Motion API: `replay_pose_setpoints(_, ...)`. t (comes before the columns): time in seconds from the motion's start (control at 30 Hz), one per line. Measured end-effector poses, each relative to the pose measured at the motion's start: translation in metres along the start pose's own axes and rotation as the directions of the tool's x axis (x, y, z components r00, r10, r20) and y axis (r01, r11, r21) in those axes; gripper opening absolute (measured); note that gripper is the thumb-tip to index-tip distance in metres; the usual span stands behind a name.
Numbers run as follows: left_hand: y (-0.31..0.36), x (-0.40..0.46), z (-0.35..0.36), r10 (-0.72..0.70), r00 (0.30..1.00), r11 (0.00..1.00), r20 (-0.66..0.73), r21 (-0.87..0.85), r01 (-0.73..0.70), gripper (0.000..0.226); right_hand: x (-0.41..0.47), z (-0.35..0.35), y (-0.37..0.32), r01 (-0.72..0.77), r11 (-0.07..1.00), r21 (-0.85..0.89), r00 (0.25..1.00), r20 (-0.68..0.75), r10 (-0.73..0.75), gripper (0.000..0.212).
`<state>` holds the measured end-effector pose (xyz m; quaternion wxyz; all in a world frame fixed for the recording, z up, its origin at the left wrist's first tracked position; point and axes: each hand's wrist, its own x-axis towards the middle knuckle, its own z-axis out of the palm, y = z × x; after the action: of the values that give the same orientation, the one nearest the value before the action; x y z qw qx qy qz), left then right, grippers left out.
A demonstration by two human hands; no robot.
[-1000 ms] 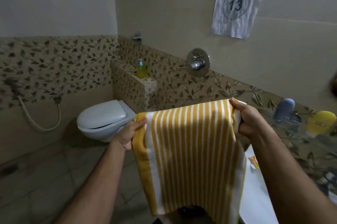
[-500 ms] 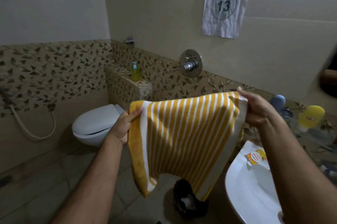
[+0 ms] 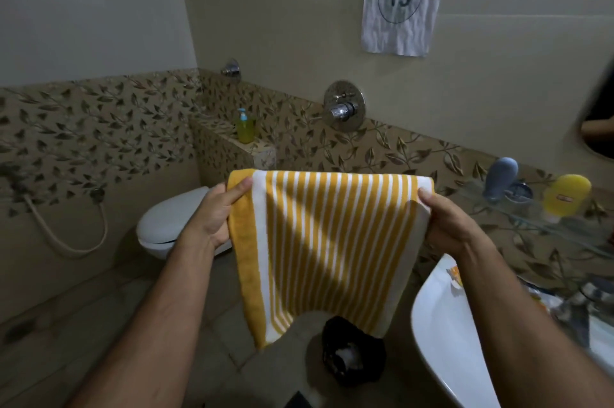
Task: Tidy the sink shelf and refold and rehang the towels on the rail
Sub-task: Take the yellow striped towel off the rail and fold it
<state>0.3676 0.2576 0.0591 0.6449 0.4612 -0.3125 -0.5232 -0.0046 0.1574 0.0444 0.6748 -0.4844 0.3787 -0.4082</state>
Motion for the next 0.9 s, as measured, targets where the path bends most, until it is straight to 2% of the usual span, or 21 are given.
replay_pose_setpoints(0.07,0.001,-0.002,-0.002,0.004,1.0,1.0,0.004,0.031,-0.004,0.023,0.001,0.002,0.005,-0.057,0.995,-0.082,0.998,0.02,0.059,0.084)
replay_pose_setpoints(0.1,0.001,-0.003,-0.004,0.004,1.0,0.998,0.011,0.07,-0.005,0.023,0.003,0.005,0.005,-0.066,0.994,-0.09,0.998,-0.013,0.065,0.085)
replay_pose_setpoints(0.23,0.014,-0.005,-0.012,0.051,0.999,0.985,0.017,0.163,-0.053,0.018,0.01,0.018,-0.012,-0.011,0.992,-0.122,0.994,-0.109,-0.002,0.035)
replay_pose_setpoints(0.33,0.026,-0.001,-0.019,0.106,0.994,0.978,0.02,0.18,-0.108,0.02,0.018,0.025,-0.025,0.031,0.996,-0.086,0.992,-0.123,-0.041,0.038)
replay_pose_setpoints(0.43,0.007,0.0,-0.031,-0.032,0.999,0.961,-0.004,0.276,0.032,0.04,0.021,0.037,-0.025,-0.01,0.996,-0.087,0.984,-0.177,-0.005,0.038)
replay_pose_setpoints(0.47,-0.002,0.0,-0.035,-0.063,0.997,0.951,-0.035,0.301,0.07,0.04,0.021,0.039,-0.022,-0.043,0.994,-0.099,0.982,-0.186,0.024,0.037)
replay_pose_setpoints(0.53,-0.015,0.002,-0.038,-0.058,0.992,0.943,-0.108,0.32,0.09,0.024,0.022,0.038,-0.015,-0.104,0.987,-0.123,0.98,-0.185,0.08,0.036)
replay_pose_setpoints(0.63,-0.009,0.006,-0.03,-0.05,0.984,0.97,-0.17,0.227,0.088,0.024,0.019,0.037,-0.023,-0.156,0.975,-0.16,0.979,-0.158,0.131,0.033)
replay_pose_setpoints(0.7,0.006,0.007,-0.021,0.0,0.988,0.988,-0.155,0.153,0.024,0.02,0.015,0.034,-0.04,-0.132,0.983,-0.127,0.987,-0.111,0.118,0.029)
replay_pose_setpoints(0.8,0.024,0.002,-0.013,0.082,0.996,0.994,-0.04,0.081,-0.078,0.01,0.003,0.028,-0.056,-0.005,0.996,-0.087,0.999,0.047,0.009,0.024)
replay_pose_setpoints(0.87,0.025,-0.002,-0.013,0.099,0.995,0.986,0.012,0.135,-0.099,0.015,-0.005,0.027,-0.049,-0.004,0.971,-0.239,0.999,0.051,0.016,0.022)
replay_pose_setpoints(0.9,0.023,-0.001,-0.015,0.109,0.994,0.969,0.001,0.224,-0.107,0.017,-0.006,0.027,-0.044,-0.025,0.945,-0.325,1.0,-0.011,0.023,0.017)
